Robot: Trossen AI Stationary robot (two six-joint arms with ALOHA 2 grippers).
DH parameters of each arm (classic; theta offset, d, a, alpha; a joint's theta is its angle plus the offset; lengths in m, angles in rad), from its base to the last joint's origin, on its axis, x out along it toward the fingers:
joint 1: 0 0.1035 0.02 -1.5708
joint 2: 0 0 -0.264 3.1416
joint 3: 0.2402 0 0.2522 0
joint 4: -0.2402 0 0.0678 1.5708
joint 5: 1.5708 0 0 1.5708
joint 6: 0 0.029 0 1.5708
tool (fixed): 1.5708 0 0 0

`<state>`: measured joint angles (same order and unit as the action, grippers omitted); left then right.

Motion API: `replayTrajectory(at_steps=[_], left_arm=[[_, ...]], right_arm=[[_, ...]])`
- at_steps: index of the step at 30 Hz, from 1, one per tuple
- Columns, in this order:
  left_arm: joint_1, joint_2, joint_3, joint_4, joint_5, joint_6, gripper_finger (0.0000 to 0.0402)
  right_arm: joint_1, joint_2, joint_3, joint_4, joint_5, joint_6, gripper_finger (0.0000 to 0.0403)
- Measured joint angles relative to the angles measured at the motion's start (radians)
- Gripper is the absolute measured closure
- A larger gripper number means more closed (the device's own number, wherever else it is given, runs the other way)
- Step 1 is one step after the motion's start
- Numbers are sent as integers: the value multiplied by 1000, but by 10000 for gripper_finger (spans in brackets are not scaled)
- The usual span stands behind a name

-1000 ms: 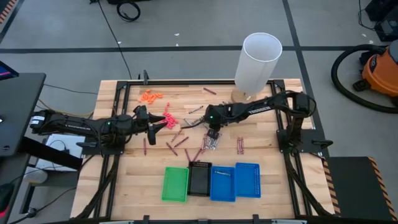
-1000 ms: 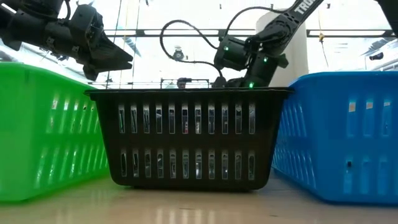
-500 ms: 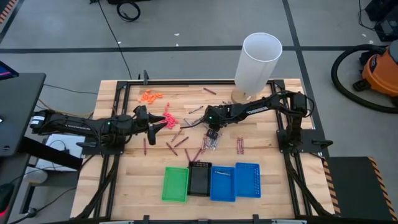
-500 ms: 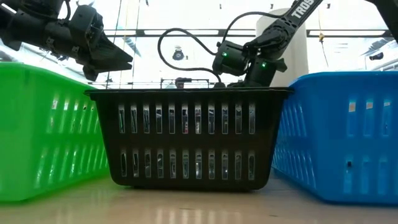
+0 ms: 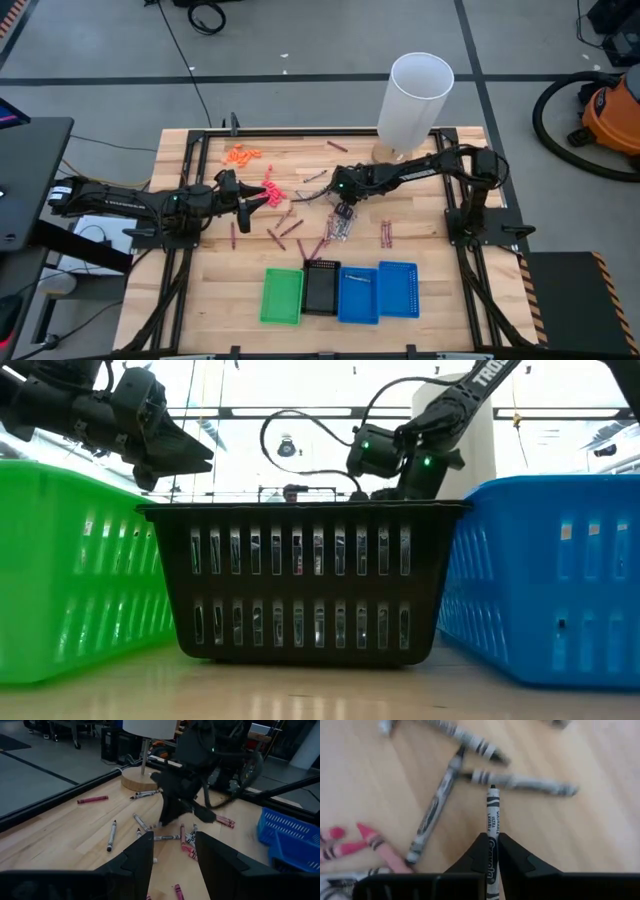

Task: Sort crayons
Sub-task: Put the black crayon into the left blue bin

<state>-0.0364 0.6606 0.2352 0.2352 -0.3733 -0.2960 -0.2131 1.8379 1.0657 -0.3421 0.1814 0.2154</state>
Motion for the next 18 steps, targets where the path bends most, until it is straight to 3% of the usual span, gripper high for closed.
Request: replayTrajectory(at_steps=[9, 18], left_arm=[[0, 0, 0, -2, 0, -3, 244], [0, 0, 0, -2, 0, -17, 244]], right_arm=[[51, -139, 2, -62, 31, 14, 369], [205, -236, 3, -64, -68, 110, 368]])
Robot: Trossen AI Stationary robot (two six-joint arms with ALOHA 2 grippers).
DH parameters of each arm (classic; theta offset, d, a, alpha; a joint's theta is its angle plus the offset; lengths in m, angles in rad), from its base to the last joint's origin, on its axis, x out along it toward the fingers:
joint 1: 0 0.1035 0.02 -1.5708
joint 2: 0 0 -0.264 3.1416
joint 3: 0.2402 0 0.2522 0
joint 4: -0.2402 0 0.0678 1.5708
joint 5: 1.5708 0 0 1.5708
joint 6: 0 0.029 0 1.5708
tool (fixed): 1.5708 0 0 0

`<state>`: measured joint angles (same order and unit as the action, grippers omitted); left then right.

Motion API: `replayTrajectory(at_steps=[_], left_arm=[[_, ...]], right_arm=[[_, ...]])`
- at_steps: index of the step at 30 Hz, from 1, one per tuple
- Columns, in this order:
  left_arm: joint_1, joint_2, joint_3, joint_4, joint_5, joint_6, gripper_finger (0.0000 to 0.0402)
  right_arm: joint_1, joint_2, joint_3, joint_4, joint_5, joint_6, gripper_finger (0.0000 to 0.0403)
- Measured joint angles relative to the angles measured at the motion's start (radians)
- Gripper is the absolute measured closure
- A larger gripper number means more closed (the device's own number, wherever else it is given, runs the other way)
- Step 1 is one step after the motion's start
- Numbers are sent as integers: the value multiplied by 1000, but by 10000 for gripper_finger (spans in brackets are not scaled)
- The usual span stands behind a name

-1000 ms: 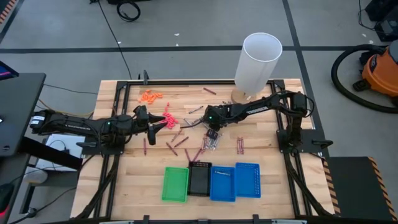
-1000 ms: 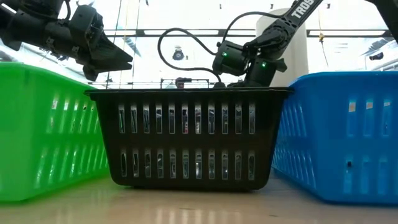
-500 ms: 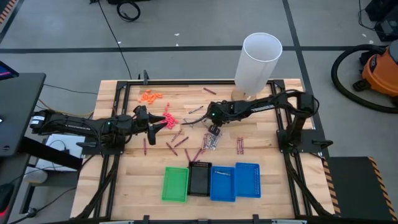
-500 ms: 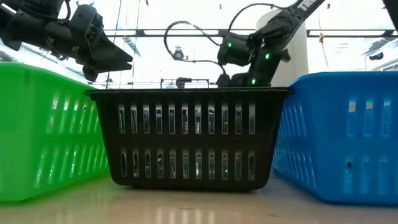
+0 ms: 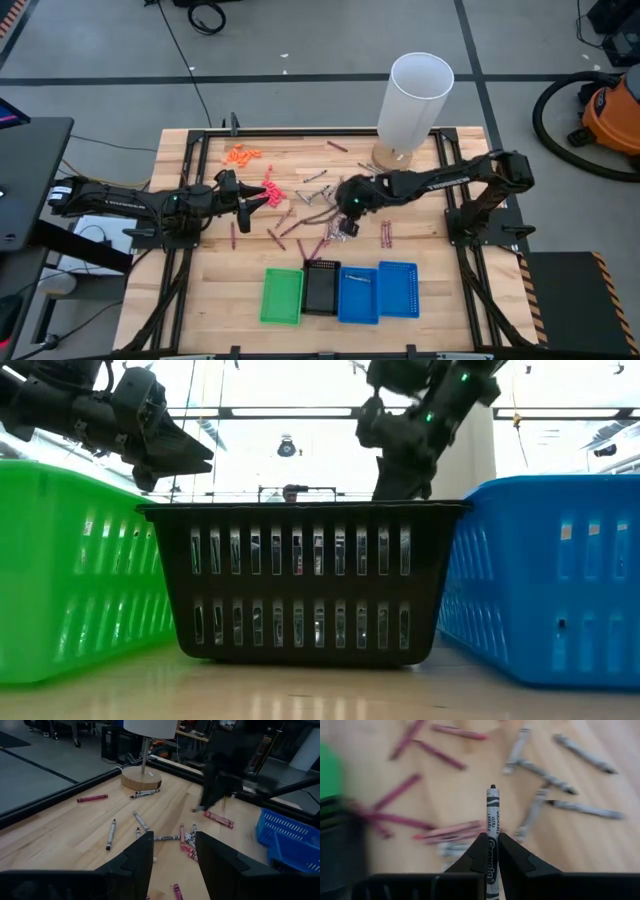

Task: Sort crayons
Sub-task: Put the black crayon into the left blue bin

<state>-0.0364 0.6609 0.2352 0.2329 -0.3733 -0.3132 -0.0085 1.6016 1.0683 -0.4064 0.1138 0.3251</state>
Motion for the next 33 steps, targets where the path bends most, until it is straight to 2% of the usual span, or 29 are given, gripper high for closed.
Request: replayTrajectory(at_steps=[14, 26, 33], left_arm=[[0, 0, 0, 0, 0, -15, 244], [0, 0, 0, 0, 0, -17, 244], [0, 0, 0, 0, 0, -17, 244]], right_arm=[[233, -34, 1, 35, -5, 176, 368], [417, -34, 1, 44, 62, 288, 368], [498, -33, -73, 113, 65, 339, 368]])
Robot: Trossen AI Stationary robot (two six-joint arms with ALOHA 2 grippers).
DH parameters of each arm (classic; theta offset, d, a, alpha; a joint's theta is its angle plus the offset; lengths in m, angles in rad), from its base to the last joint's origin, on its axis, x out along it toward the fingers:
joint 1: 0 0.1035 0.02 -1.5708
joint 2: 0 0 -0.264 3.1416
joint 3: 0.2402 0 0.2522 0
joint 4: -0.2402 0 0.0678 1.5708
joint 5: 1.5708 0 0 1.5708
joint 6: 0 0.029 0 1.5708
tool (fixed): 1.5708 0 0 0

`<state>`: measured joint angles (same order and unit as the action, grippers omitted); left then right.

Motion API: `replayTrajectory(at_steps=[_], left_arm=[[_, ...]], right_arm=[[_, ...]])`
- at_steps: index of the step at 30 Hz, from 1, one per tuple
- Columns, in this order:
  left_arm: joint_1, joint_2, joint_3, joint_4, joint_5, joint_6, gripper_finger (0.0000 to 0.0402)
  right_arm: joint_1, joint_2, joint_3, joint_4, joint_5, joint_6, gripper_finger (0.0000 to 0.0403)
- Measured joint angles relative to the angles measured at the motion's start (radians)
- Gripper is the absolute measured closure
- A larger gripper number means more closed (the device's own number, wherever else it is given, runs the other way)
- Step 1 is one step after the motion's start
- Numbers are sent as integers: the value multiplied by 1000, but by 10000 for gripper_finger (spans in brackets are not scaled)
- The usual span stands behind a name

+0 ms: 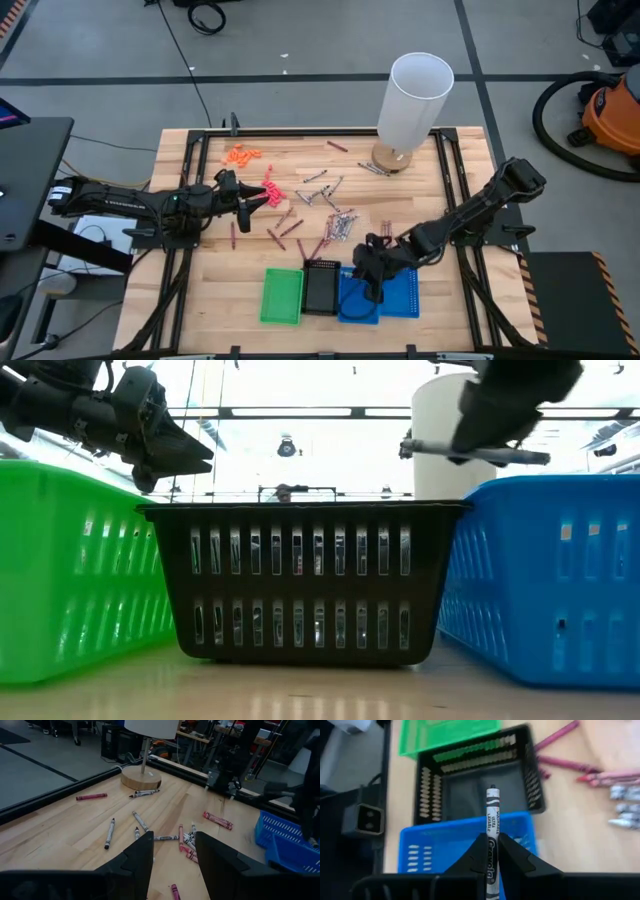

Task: Sort crayons
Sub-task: Put the black crayon into the left blue bin

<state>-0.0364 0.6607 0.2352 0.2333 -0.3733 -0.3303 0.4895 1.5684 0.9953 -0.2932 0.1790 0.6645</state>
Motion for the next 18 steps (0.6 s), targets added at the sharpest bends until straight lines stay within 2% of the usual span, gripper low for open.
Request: replayTrajectory(at_steps=[7, 18], left_arm=[[0, 0, 0, 1, 0, 0, 244], [0, 0, 0, 0, 0, 0, 244]], right_arm=[[27, 15, -80, 83, -12, 78, 368], [26, 153, -82, 120, -72, 68, 368]])
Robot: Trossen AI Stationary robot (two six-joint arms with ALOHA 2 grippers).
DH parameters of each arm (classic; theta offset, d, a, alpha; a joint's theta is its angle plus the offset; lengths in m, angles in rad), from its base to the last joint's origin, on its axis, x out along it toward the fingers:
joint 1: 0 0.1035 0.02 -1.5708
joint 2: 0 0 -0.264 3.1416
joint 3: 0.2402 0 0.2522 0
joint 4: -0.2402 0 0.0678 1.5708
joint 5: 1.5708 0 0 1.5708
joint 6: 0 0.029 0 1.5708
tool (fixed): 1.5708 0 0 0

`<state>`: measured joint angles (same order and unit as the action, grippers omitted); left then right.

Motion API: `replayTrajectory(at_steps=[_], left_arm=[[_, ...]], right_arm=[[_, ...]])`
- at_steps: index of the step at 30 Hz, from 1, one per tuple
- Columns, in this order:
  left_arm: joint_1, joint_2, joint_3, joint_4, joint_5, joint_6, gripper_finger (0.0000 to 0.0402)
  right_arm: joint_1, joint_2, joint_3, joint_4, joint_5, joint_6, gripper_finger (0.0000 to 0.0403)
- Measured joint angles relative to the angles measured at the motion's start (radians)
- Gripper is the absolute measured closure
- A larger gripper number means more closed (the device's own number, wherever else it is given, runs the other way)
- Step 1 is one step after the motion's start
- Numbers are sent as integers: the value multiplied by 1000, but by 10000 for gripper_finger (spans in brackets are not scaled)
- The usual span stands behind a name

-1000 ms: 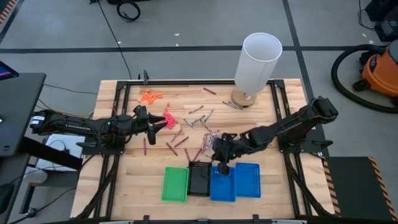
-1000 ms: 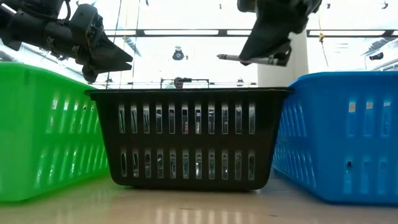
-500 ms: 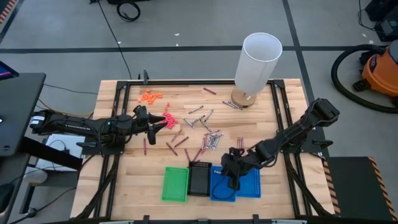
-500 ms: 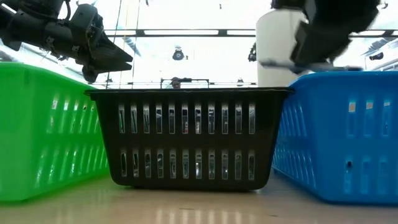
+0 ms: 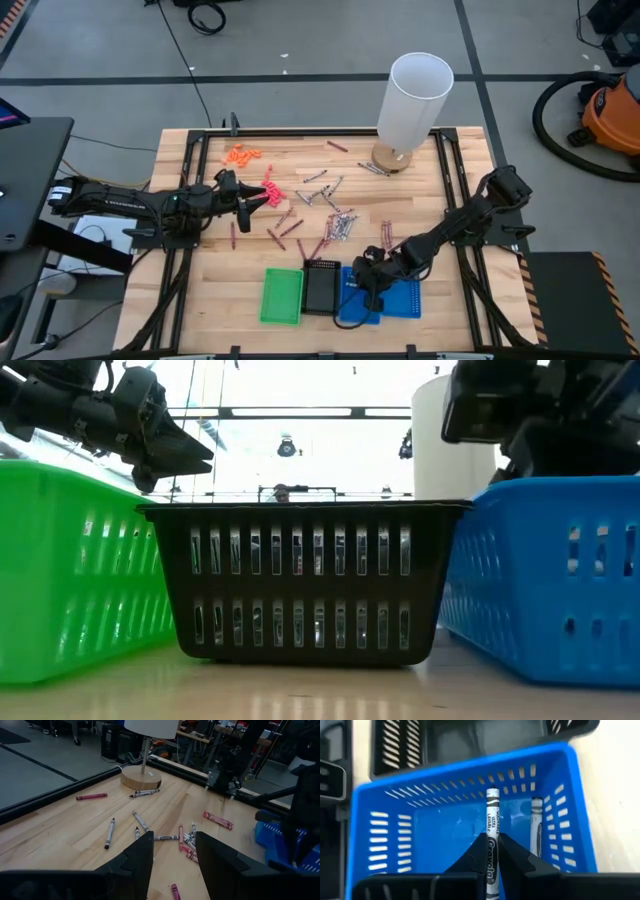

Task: Sort crayons
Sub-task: Put the black crayon into the left blue bin, then put the white crayon into the black bin

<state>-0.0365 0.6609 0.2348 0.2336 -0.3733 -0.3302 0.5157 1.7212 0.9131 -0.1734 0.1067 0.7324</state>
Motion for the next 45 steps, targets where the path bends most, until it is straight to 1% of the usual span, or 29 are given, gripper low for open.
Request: replayTrajectory(at_steps=[4, 13, 17, 20, 23, 25, 29, 31, 33, 36, 38, 40, 45], left_arm=[[0, 0, 0, 0, 0, 0, 244], [0, 0, 0, -4, 0, 0, 244], [0, 0, 0, -5, 0, 0, 244], [0, 0, 0, -5, 0, 0, 244], [0, 0, 0, -5, 0, 0, 244], [0, 0, 0, -6, 0, 0, 244], [0, 0, 0, -6, 0, 0, 244], [0, 0, 0, -6, 0, 0, 244], [0, 0, 0, -6, 0, 0, 244], [0, 0, 0, -6, 0, 0, 244], [0, 0, 0, -6, 0, 1, 244], [0, 0, 0, -6, 0, 1, 244], [0, 0, 0, -8, 0, 1, 244]], right_arm=[[-6, 12, 0, -5, -4, -1, 361], [-23, 8, 0, -24, -18, -9, 322], [-49, -20, 0, -32, -55, -31, 317], [-68, -65, 0, -51, -60, -58, 316], [-90, -112, 0, -116, -54, -88, 316], [-108, -138, 0, -179, -33, -116, 316], [-173, -160, 0, -254, 2, -205, 315], [-212, -160, 0, -258, -24, -249, 315], [-241, -160, 1, -242, -85, -275, 315], [-260, -160, 14, -256, -178, -292, 315], [-262, -161, 38, -283, -209, -312, 315], [-261, -171, 68, -319, -194, -336, 315], [-279, -189, 119, -442, -102, -376, 315]])
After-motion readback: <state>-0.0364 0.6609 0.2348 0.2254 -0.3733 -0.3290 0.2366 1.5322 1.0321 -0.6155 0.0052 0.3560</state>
